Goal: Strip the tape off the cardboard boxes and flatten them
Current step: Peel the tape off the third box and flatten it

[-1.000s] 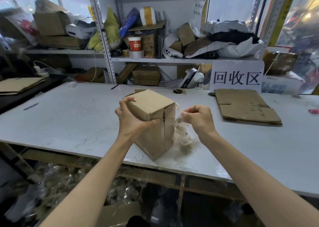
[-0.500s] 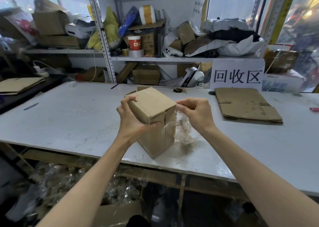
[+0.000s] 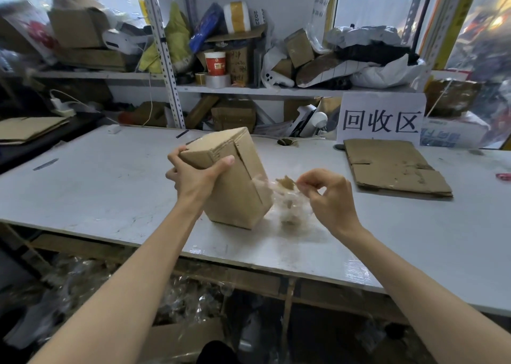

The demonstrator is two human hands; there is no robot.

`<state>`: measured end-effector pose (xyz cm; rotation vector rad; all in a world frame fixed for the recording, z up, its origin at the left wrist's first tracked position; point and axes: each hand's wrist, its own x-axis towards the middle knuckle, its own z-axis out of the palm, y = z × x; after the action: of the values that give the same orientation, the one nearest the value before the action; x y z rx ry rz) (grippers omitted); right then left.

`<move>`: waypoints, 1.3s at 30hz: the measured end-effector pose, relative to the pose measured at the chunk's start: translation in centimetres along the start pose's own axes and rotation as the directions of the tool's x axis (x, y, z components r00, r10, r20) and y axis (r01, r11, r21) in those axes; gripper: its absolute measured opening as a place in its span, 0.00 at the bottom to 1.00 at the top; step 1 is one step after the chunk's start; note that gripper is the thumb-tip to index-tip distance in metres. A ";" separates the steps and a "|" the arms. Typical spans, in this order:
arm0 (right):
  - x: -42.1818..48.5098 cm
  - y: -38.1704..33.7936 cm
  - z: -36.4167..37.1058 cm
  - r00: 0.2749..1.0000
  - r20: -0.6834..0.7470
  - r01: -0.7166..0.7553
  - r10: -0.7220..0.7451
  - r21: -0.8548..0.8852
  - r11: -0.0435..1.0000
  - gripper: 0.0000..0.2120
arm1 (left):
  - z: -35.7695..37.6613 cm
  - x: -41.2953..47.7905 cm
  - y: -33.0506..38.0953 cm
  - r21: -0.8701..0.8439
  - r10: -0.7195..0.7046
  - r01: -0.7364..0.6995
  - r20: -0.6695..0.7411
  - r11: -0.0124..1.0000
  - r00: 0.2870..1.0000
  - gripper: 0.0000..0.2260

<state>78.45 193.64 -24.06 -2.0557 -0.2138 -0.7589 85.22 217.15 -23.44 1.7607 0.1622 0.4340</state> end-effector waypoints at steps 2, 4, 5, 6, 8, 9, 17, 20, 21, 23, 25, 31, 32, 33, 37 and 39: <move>0.0 0.4 -0.6 0.996 0.038 -0.085 0.086 -0.007 0.996 0.05 | -0.1 0.0 0.0 0.085 0.023 -0.028 0.059 0.996 0.998 0.45; 0.6 0.5 -0.6 0.979 0.014 -0.205 0.205 0.041 0.978 0.10 | 0.1 -0.2 0.4 0.132 0.029 -0.043 0.103 0.990 0.994 0.50; 1.0 0.3 -0.5 0.964 -0.008 -0.266 0.267 0.073 0.961 0.13 | 0.3 -0.3 0.6 0.149 0.023 -0.041 0.123 0.988 0.992 0.54; 1.3 0.2 -0.5 0.952 -0.032 -0.303 0.306 0.074 0.950 0.15 | 0.4 -0.4 0.8 0.171 0.018 -0.043 0.143 0.984 0.990 0.56; 1.5 -0.1 -0.1 0.957 -0.076 -0.286 0.282 -0.055 0.957 0.15 | 0.6 -0.5 1.1 0.235 0.027 -0.068 0.174 0.970 0.984 0.60; 1.4 -0.4 0.1 0.967 -0.087 -0.248 0.238 -0.140 0.959 0.18 | 0.6 -0.7 1.1 0.269 0.039 -0.091 0.192 0.959 0.981 0.62; 1.0 -1.3 1.9 0.993 0.072 0.113 -0.094 -0.361 0.926 0.16 | 1.4 -2.0 0.5 0.224 0.146 -0.171 0.122 0.959 0.982 0.61; 0.8 -2.0 1.6 0.937 0.265 0.316 -0.229 -0.359 0.878 0.27 | 1.2 -2.1 0.8 0.246 0.142 -0.167 0.115 0.955 0.983 0.60; 0.7 -2.2 1.7 0.919 0.319 0.343 -0.233 -0.353 0.871 0.29 | 1.2 -2.2 1.0 0.251 0.141 -0.164 0.107 0.954 0.984 0.60; 0.5 -2.5 1.9 0.920 0.327 0.327 -0.216 -0.336 0.884 0.22 | 1.2 -2.2 1.3 0.247 0.128 -0.148 0.095 0.958 0.987 0.60; 0.4 -2.2 2.0 0.926 0.317 0.309 -0.204 -0.331 0.892 0.10 | 0.8 -2.1 1.3 0.209 0.081 -0.093 0.067 0.974 0.995 0.59; 0.2 -1.1 1.4 0.915 0.361 0.317 -0.183 -0.358 0.878 0.05 | 0.5 -1.2 1.3 0.076 -0.064 0.065 -0.016 0.995 0.998 0.56; 0.3 -1.0 1.2 0.917 0.350 0.322 -0.192 -0.363 0.874 0.04 | 0.8 -1.2 1.4 0.084 -0.069 0.070 -0.018 0.994 0.997 0.56; 0.4 -1.0 1.1 0.919 0.339 0.328 -0.202 -0.372 0.868 0.04 | 1.0 -1.2 1.6 0.092 -0.076 0.078 -0.020 0.993 0.997 0.56; 0.6 -0.7 0.8 0.929 0.321 0.283 -0.184 -0.295 0.913 0.11 | 1.5 -1.3 1.9 0.138 -0.104 0.099 0.032 0.986 0.994 0.58; 0.9 -1.0 1.2 0.945 0.286 0.221 -0.159 -0.198 0.955 0.10 | 1.7 -1.8 1.7 0.209 -0.114 0.089 0.110 0.974 0.987 0.60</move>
<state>79.27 195.07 -23.29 -2.3811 -0.5063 -0.6416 83.98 214.61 -22.47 1.9648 0.2155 0.2406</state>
